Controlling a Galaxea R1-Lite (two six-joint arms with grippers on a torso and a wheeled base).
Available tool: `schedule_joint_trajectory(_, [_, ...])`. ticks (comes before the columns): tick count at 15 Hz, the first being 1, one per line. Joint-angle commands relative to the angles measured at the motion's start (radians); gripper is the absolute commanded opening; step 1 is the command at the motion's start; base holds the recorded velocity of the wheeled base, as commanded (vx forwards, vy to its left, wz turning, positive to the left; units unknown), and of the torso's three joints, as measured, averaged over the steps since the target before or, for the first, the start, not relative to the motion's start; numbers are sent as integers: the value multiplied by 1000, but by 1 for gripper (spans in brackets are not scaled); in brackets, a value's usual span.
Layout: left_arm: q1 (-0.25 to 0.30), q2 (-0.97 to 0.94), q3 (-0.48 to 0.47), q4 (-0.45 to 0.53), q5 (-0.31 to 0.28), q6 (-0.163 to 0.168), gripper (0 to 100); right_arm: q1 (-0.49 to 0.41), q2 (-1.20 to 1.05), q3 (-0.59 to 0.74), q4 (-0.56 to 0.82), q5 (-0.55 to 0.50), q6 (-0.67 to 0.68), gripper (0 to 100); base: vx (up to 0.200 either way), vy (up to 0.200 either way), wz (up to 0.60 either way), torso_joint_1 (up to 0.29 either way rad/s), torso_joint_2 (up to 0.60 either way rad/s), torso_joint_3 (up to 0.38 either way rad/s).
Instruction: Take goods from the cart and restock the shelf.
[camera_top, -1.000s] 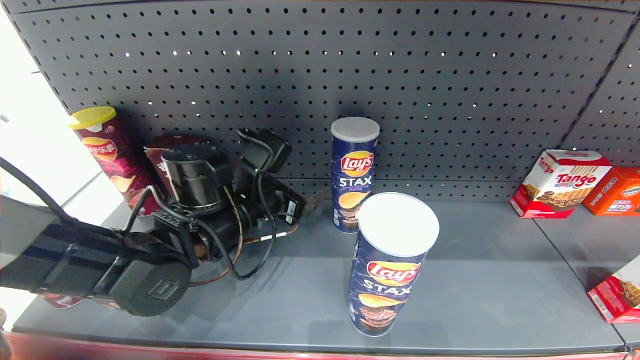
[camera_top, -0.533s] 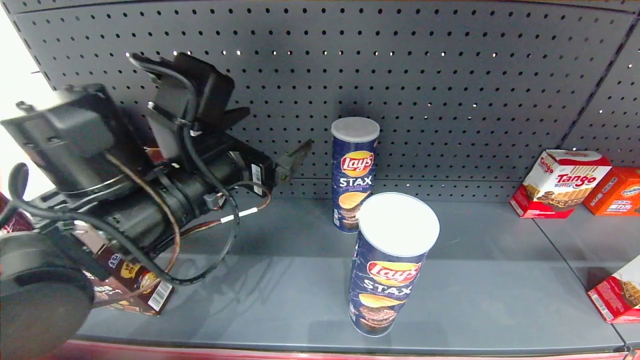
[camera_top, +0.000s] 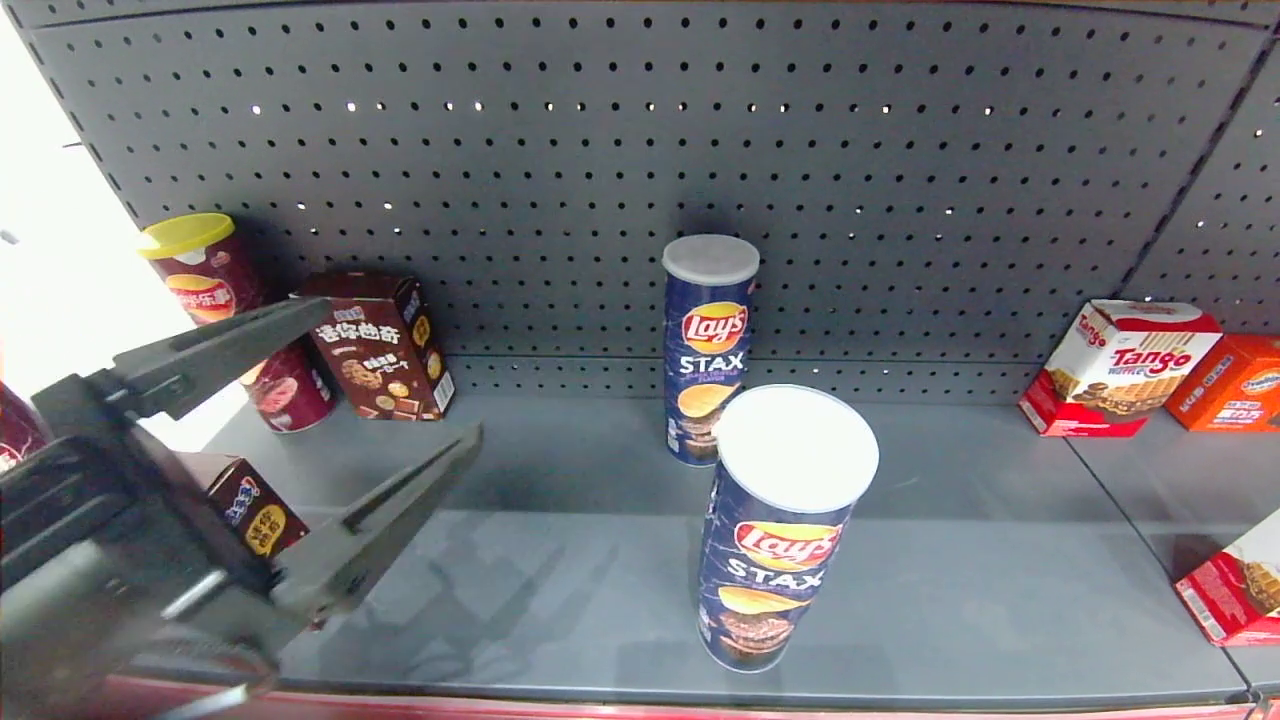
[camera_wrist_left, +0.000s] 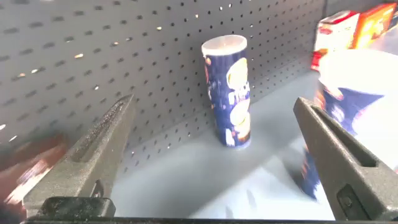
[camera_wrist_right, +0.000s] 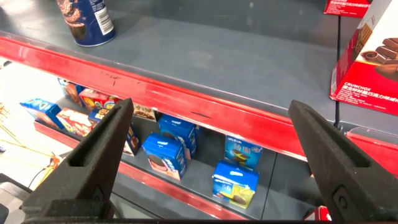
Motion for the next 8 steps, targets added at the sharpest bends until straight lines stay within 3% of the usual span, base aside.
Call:
schedule_joint_trajectory(1, [11,-298,166,35,2,-2,100,0,1,0,0,0,0,100,0,0,0,0,0,0])
schedule_joint_trajectory(4, [210,-558,219,239,-4,-2,100,0,1,0,0,0,0,100,0,0,0,0,0,0])
schedule_joint_trajectory(6, [346,-652,268,262,-24,-7,100,0,1,0,0,0,0,100,0,0,0,0,0,0])
schedule_joint_trajectory(8, [494,-815,377,269,-69,-33,100,0,1,0,0,0,0,100,0,0,0,0,0,0])
